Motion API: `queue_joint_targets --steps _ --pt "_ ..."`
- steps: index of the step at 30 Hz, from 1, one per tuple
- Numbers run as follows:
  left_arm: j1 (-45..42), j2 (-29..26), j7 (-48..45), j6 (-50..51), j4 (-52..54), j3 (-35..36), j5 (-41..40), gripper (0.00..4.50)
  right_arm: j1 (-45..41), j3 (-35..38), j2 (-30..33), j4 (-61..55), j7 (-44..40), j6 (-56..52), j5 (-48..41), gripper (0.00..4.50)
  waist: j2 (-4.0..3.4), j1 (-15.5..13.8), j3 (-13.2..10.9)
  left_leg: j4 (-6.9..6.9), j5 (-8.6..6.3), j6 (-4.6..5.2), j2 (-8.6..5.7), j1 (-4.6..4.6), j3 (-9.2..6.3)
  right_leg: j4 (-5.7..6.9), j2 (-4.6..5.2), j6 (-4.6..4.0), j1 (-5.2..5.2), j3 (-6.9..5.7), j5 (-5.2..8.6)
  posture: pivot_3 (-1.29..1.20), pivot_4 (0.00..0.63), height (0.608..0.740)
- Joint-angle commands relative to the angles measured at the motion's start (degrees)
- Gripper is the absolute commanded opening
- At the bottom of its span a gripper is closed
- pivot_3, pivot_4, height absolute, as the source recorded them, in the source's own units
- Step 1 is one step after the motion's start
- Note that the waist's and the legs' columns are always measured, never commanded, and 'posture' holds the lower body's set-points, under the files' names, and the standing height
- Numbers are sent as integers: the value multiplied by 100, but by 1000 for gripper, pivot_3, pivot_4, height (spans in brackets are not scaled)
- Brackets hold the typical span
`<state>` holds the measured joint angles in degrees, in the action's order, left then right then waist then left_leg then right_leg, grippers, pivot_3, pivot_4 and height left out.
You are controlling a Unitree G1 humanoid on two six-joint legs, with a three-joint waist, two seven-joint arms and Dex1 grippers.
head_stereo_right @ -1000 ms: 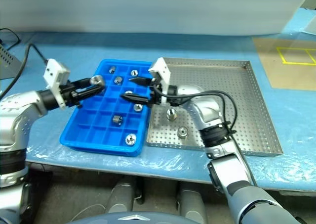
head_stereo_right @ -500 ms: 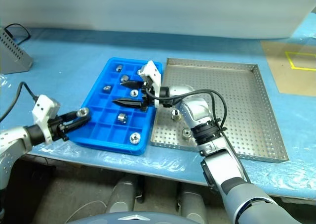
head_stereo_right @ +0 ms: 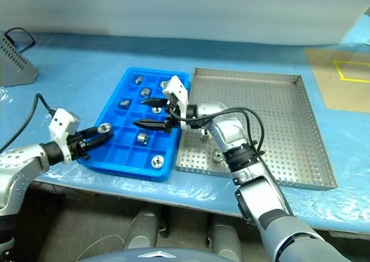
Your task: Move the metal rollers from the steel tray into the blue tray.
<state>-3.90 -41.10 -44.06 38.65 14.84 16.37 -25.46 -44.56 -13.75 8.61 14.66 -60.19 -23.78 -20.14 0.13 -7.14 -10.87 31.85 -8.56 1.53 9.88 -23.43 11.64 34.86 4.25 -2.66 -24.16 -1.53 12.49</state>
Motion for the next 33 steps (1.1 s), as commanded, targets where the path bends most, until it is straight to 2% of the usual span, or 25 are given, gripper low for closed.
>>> queue_joint_targets --steps 1,8,9,13,19,23,26,33 --pt "-13 -72 -14 -119 -106 186 -65 1720 1 30 4 -341 30 71 -3 4043 0 6 0 0 0 0 1 0 0 0 -2 0 -1 0 0 204 150 740" --pt "-44 -59 92 -228 -302 39 89 1720 53 52 27 -386 126 75 2 4043 2 4 1 1 2 -1 2 6 0 7 -2 -1 2 0 0 192 150 740" --pt "-80 -58 99 -237 -329 -7 107 2466 53 56 21 -385 141 76 0 4043 2 3 1 1 2 -2 2 10 0 8 -2 -1 6 0 0 192 150 740" --pt "-384 -46 111 -252 -350 -187 84 3625 71 97 35 -427 228 65 -9 4043 2 8 1 1 4 -5 1 26 0 20 -2 -1 14 4 0 155 150 740" --pt "-1136 15 -9 -244 -379 -532 -27 3625 190 242 223 -691 409 -38 -54 4043 3 5 2 13 10 -12 1 27 0 37 -2 -2 13 7 0 76 150 740" --pt "-2147 324 -251 -196 -453 -1032 -207 3625 401 564 559 -1212 598 -332 -235 4043 6 13 3 35 11 -11 -1 18 0 42 1 -1 17 8 0 -15 150 740" --pt "-2900 744 -517 -515 -1108 -1709 105 3625 678 870 892 -1764 858 -589 -314 4043 8 38 4 47 11 -11 -4 21 1 51 3 0 24 11 -1 -109 150 740" --pt "-3991 1648 -1460 -1456 -2885 -2836 734 3625 1616 1477 1640 -3034 1360 -1216 -564 4043 15 392 9 49 23 -24 -1 21 3 52 -4 2 23 18 -1 -283 150 740"
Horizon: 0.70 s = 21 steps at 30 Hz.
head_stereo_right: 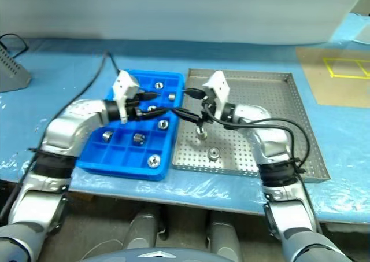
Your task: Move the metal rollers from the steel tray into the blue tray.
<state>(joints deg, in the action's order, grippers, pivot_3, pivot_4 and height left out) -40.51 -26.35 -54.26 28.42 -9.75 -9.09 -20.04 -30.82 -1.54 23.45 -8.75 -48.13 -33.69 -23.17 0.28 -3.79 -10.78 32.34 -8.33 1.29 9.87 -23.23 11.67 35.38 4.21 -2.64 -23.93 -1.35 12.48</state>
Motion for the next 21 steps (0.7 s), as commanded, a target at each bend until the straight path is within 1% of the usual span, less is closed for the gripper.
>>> queue_joint_targets --steps 1,5,9,14,17,21 --pt "-436 283 -534 -646 -711 -401 324 3625 412 299 244 -912 200 -343 -319 4043 0 122 0 0 -2 3 -1 -1 1 -2 -1 0 -2 0 0 -315 150 740" --pt "-913 664 -935 -1200 -1812 -635 657 3625 1079 470 514 -1620 461 -654 -436 4043 0 341 1 2 -19 32 2 -2 2 -9 -5 -1 -3 0 0 -403 150 740" --pt "-1168 846 -1395 -1488 -2339 -712 813 3625 1437 646 559 -2002 841 -840 -499 4043 0 498 1 11 -25 42 0 -2 3 -12 -5 -1 1 1 0 -462 150 740" --pt "-1446 768 -2031 -1924 -3067 -779 1109 3625 1801 684 514 -2288 1206 -891 -536 4043 0 514 1 23 -31 52 1 7 4 -16 -5 0 19 0 0 -495 150 740" --pt "-1534 777 -2102 -2424 -3456 -909 1470 3625 1869 629 470 -2290 1344 -839 -518 4043 -1 545 2 25 -37 62 0 9 3 -35 -4 3 35 -1 -2 -505 150 740" --pt "-1644 1037 -2042 -2629 -3833 -883 1640 3625 1835 622 423 -2081 1473 -700 -425 4043 -3 564 4 40 -56 90 -2 10 2 -62 1 8 64 -5 -6 -515 150 740"
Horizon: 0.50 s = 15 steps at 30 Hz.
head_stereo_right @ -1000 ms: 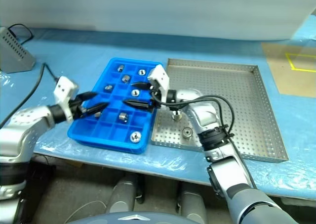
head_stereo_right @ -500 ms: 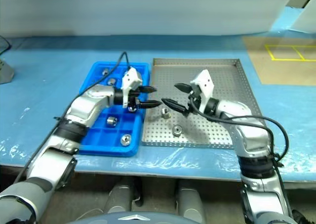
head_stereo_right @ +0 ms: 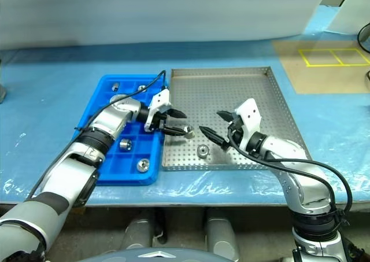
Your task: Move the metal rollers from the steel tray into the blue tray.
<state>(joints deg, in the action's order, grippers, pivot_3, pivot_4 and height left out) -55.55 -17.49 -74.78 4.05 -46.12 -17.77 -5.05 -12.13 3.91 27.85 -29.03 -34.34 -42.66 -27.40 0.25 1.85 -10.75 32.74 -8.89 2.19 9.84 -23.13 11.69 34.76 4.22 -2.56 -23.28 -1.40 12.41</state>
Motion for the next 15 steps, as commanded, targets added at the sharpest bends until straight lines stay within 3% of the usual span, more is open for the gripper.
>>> queue_joint_targets --steps 1,15 --pt "-155 209 18 -235 -275 -37 197 3625 -41 79 -11 7 111 234 31 4043 -1 2 0 4 -3 5 -4 -2 1 -1 4 0 2 0 0 -517 150 740" --pt "-733 395 179 -1248 -1313 -519 1405 3625 112 -83 -73 86 275 475 196 4043 -1 96 1 20 -10 14 -2 -1 0 -4 7 2 7 -2 0 -535 150 740"
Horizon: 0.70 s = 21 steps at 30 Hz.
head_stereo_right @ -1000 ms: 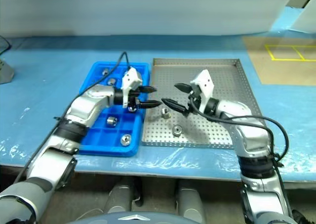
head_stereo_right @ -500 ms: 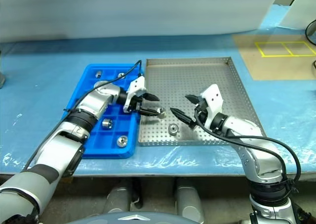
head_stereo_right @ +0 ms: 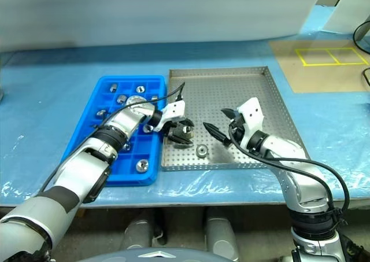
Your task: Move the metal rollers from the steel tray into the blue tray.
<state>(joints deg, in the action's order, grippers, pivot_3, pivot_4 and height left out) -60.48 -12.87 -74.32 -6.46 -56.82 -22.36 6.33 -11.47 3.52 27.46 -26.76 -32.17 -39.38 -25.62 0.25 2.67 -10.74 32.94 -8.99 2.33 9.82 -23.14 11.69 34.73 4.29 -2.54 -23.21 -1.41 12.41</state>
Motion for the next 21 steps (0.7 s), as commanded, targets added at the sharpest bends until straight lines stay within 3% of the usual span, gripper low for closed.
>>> queue_joint_targets --steps 1,11,16,20,21 --pt "-282 -44 150 -201 -333 -55 296 3625 59 -56 -49 -128 66 169 29 4043 0 35 0 0 0 0 0 1 0 0 0 0 0 0 0 -537 150 740" --pt "-294 251 694 -249 -669 -4 652 3625 115 -92 -92 -108 189 281 135 4043 -3 122 3 1 0 1 -2 3 -1 -1 1 0 5 -2 0 -550 150 740" --pt "-199 226 466 -296 -610 -10 634 3625 100 -131 -99 -67 203 332 196 4043 -4 125 3 8 -6 10 -7 2 -3 -7 5 1 14 -1 0 -547 150 740" --pt "-163 141 414 -197 -558 -41 696 2382 61 -148 -113 -3 201 363 208 4043 -5 127 4 6 -8 12 -5 3 -3 -7 4 1 13 -2 1 -538 150 740" --pt "-172 144 481 -152 -580 -46 728 2382 50 -153 -113 13 199 371 208 4043 -6 128 5 5 -8 12 -5 3 -3 -8 4 1 13 -2 1 -537 150 740"
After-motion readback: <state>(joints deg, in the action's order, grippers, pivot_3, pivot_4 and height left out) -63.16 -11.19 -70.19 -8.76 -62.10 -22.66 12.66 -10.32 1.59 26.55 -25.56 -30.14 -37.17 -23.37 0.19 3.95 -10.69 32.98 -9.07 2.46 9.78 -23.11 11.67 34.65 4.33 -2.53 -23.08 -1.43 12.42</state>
